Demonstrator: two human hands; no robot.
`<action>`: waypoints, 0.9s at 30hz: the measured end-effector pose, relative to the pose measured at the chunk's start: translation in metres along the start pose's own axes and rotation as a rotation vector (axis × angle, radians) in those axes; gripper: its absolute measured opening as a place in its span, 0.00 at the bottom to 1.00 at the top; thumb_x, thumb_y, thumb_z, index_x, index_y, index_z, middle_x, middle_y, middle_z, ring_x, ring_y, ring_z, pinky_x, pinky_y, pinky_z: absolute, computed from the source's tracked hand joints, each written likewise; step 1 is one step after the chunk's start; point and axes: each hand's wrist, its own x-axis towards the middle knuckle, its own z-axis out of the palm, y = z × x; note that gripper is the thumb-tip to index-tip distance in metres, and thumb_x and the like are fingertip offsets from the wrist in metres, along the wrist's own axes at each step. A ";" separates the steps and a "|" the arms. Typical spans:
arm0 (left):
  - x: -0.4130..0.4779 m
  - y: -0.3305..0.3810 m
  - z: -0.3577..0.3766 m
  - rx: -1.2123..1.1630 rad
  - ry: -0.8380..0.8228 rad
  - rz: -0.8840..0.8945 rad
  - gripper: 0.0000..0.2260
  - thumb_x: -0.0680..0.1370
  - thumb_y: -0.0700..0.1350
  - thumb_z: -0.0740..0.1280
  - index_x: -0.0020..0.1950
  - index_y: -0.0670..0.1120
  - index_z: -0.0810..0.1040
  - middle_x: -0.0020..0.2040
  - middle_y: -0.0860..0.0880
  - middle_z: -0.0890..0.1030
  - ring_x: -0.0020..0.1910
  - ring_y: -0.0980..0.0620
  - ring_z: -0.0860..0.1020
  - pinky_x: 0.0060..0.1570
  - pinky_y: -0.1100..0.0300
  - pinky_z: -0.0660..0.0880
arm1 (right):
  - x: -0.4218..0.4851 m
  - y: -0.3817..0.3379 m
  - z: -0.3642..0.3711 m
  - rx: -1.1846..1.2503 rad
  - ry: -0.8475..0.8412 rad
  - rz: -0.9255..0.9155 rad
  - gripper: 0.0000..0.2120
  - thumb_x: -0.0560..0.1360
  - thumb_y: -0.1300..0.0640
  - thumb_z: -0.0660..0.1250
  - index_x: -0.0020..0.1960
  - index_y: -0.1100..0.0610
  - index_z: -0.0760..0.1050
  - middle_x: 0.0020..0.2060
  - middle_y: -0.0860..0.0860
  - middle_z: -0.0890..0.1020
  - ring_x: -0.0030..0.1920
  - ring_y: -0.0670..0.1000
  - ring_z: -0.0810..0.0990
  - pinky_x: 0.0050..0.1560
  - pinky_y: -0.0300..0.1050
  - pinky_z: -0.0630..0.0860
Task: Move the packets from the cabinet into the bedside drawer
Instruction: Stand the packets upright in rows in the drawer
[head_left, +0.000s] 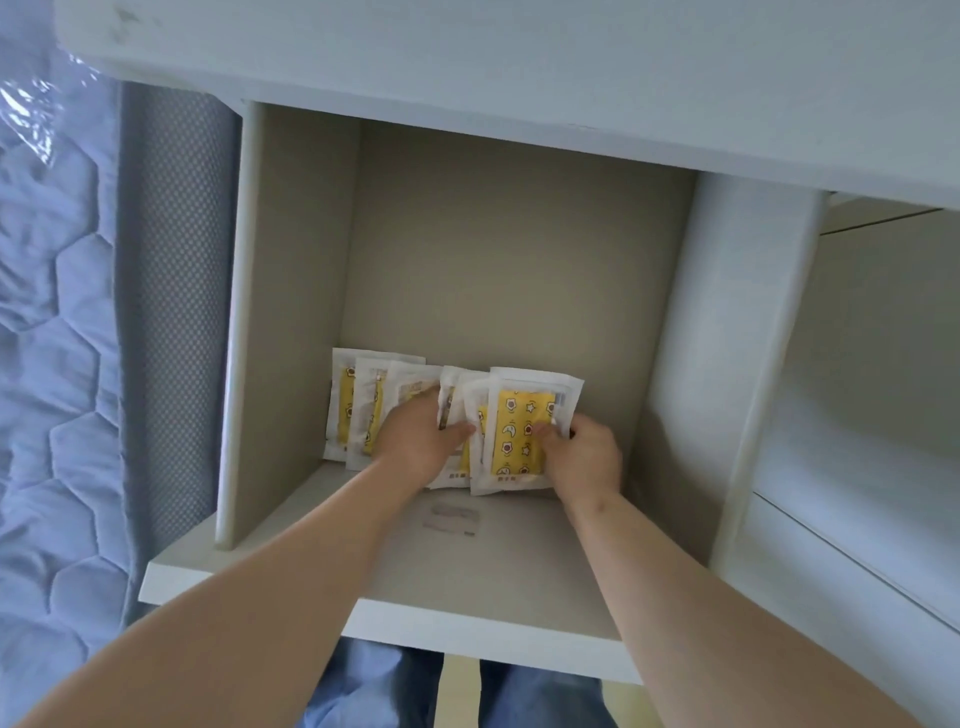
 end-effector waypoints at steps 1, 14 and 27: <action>0.000 -0.001 0.002 0.036 -0.006 -0.009 0.15 0.79 0.53 0.63 0.60 0.46 0.75 0.55 0.47 0.80 0.54 0.47 0.77 0.47 0.58 0.72 | 0.001 0.001 0.000 -0.041 0.000 0.008 0.10 0.77 0.57 0.63 0.54 0.57 0.80 0.49 0.54 0.83 0.50 0.55 0.80 0.48 0.44 0.75; -0.013 -0.001 -0.002 0.451 0.178 0.049 0.27 0.77 0.44 0.63 0.73 0.48 0.56 0.65 0.44 0.68 0.62 0.44 0.68 0.52 0.54 0.70 | -0.006 0.001 -0.018 -0.640 0.165 -0.197 0.31 0.75 0.61 0.62 0.74 0.49 0.52 0.69 0.56 0.63 0.65 0.59 0.65 0.60 0.53 0.68; 0.005 0.019 0.011 0.668 0.045 0.322 0.38 0.73 0.62 0.65 0.76 0.57 0.48 0.76 0.52 0.49 0.76 0.45 0.42 0.72 0.40 0.44 | 0.004 -0.008 -0.019 -0.646 -0.038 -0.340 0.38 0.69 0.53 0.73 0.73 0.44 0.56 0.70 0.52 0.55 0.66 0.59 0.59 0.50 0.47 0.72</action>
